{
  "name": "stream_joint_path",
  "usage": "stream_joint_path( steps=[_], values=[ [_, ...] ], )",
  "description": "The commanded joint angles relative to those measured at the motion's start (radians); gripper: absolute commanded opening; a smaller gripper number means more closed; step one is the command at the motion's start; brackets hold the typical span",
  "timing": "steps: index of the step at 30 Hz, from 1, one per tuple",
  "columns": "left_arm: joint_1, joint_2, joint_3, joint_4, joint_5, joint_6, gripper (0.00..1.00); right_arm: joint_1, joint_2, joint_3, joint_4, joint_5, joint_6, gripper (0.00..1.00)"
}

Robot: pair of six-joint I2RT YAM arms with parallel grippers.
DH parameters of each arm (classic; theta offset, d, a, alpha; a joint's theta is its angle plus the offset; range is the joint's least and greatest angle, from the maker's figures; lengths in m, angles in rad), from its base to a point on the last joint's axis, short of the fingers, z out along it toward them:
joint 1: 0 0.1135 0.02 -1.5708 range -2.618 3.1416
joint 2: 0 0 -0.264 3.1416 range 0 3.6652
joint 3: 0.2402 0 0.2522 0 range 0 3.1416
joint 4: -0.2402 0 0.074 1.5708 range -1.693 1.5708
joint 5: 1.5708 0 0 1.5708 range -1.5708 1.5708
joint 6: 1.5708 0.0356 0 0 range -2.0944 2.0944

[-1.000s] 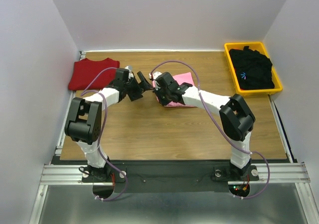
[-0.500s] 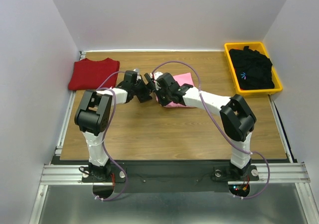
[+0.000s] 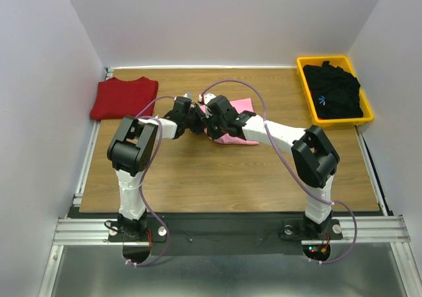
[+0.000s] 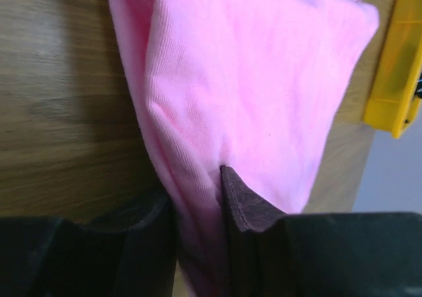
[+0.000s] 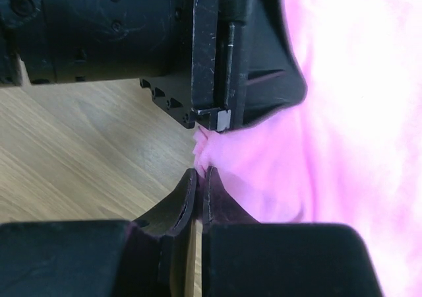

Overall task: Fold and stack the t-shirts
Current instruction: Neatly place the folded tshirt to the corner

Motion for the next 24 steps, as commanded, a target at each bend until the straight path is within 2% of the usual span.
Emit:
stream_joint_path(
  steps=[1, 2, 4, 5, 6, 8, 10, 12, 13, 14, 17, 19, 24],
  values=[
    [0.007, -0.002, 0.036, -0.053, -0.077, 0.081, 0.16, -0.004, -0.053, -0.002, 0.063, -0.021, 0.009, 0.04],
    [0.01, -0.003, 0.056, -0.071, -0.079, 0.098, 0.01, -0.004, -0.055, -0.004, 0.062, -0.014, 0.01, 0.1],
    [0.018, -0.005, 0.076, -0.094, -0.088, 0.157, 0.0, -0.004, -0.062, -0.008, 0.063, -0.007, 0.014, 0.29],
    [0.03, -0.008, 0.099, -0.11, -0.096, 0.181, 0.0, -0.004, -0.078, -0.014, 0.062, -0.004, 0.018, 0.47],
    [0.038, -0.014, 0.111, -0.151, -0.103, 0.204, 0.0, -0.004, -0.09, -0.022, 0.062, -0.002, 0.021, 0.55],
    [0.061, -0.033, 0.147, -0.212, -0.14, 0.307, 0.0, -0.004, -0.121, -0.037, 0.051, -0.002, 0.015, 0.67],
    [0.104, -0.043, 0.226, -0.339, -0.189, 0.389, 0.0, -0.004, -0.171, -0.062, 0.027, 0.061, 0.003, 0.72],
    [0.148, -0.056, 0.325, -0.454, -0.282, 0.531, 0.0, -0.004, -0.223, -0.092, -0.027, 0.102, -0.015, 0.83],
    [0.159, -0.056, 0.358, -0.491, -0.283, 0.573, 0.0, -0.004, -0.242, -0.093, -0.045, 0.111, -0.02, 0.87],
    [0.168, -0.057, 0.392, -0.522, -0.359, 0.615, 0.0, -0.004, -0.26, -0.118, -0.077, 0.12, -0.023, 0.92],
    [0.197, -0.053, 0.518, -0.62, -0.515, 0.791, 0.0, -0.004, -0.335, -0.166, -0.136, 0.16, -0.025, 0.98],
    [0.21, -0.04, 0.55, -0.656, -0.603, 0.859, 0.0, -0.004, -0.366, -0.188, -0.162, 0.174, -0.017, 0.98],
    [0.242, 0.024, 0.663, -0.699, -0.703, 1.024, 0.0, -0.004, -0.431, -0.238, -0.231, 0.174, 0.012, 0.98]
  ],
)
